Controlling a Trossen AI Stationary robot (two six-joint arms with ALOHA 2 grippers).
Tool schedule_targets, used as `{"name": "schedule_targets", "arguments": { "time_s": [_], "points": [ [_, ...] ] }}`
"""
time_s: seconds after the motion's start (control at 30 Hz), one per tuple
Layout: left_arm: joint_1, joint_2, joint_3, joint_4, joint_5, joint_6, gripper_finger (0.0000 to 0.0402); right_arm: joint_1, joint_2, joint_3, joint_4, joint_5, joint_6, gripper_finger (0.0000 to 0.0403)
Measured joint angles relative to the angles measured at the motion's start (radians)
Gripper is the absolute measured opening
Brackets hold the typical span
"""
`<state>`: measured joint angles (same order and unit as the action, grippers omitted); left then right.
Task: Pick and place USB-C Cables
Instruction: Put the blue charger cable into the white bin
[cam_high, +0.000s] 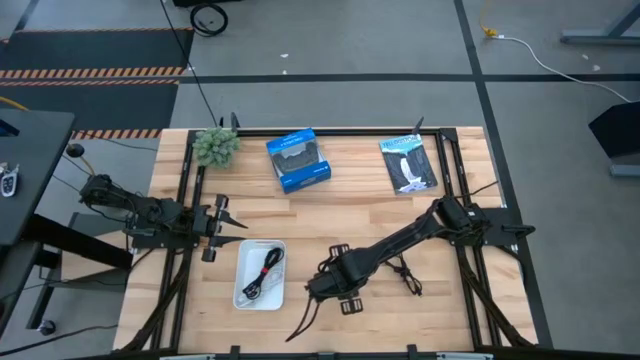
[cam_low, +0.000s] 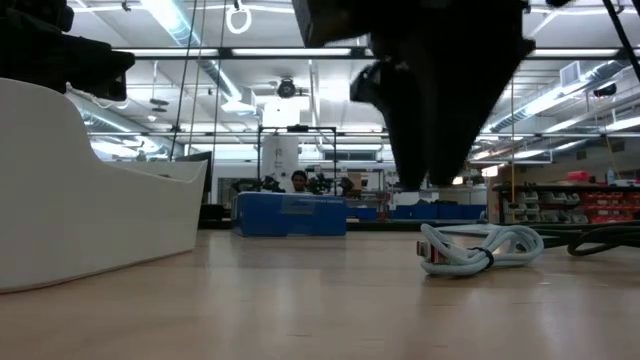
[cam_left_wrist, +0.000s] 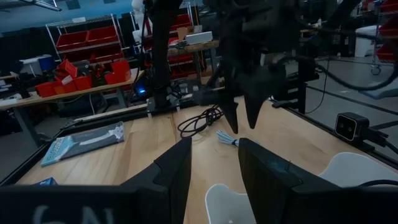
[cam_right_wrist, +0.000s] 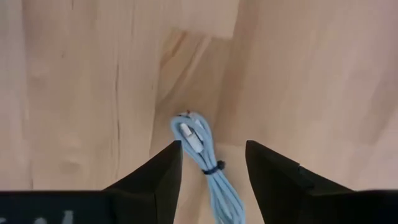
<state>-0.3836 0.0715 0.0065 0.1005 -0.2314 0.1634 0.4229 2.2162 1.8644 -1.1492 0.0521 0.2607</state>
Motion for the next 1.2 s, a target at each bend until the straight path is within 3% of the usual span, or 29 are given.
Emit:
{"name": "schedule_targets", "arguments": {
  "time_s": [0.23,0.47,0.63,1.0,1.1,1.2],
  "points": [
    [0.000,0.000,0.000,0.000,0.000,0.000,0.0142,0.000,0.002,-0.094,0.094,-0.033,-0.078,0.0210],
    [0.000,0.000,0.000,0.000,0.000,0.000,0.0142,0.005,0.002,-0.164,0.177,-0.080,-0.157,0.0206],
    [0.000,0.000,0.000,0.000,0.000,0.000,0.0142,0.009,0.001,-0.197,0.208,-0.066,-0.191,0.0178],
    [0.000,0.000,0.000,0.000,0.000,0.000,0.0142,0.006,0.000,-0.195,0.221,-0.068,-0.194,0.0069],
    [0.000,0.000,0.000,0.000,0.000,0.000,0.0142,0.006,0.006,-0.154,0.217,-0.072,-0.194,0.0061],
    [0.000,0.000,0.000,0.000,0.000,0.000,0.0142,0.003,0.005,-0.078,0.236,-0.002,-0.208,0.0062]
  ]
}}
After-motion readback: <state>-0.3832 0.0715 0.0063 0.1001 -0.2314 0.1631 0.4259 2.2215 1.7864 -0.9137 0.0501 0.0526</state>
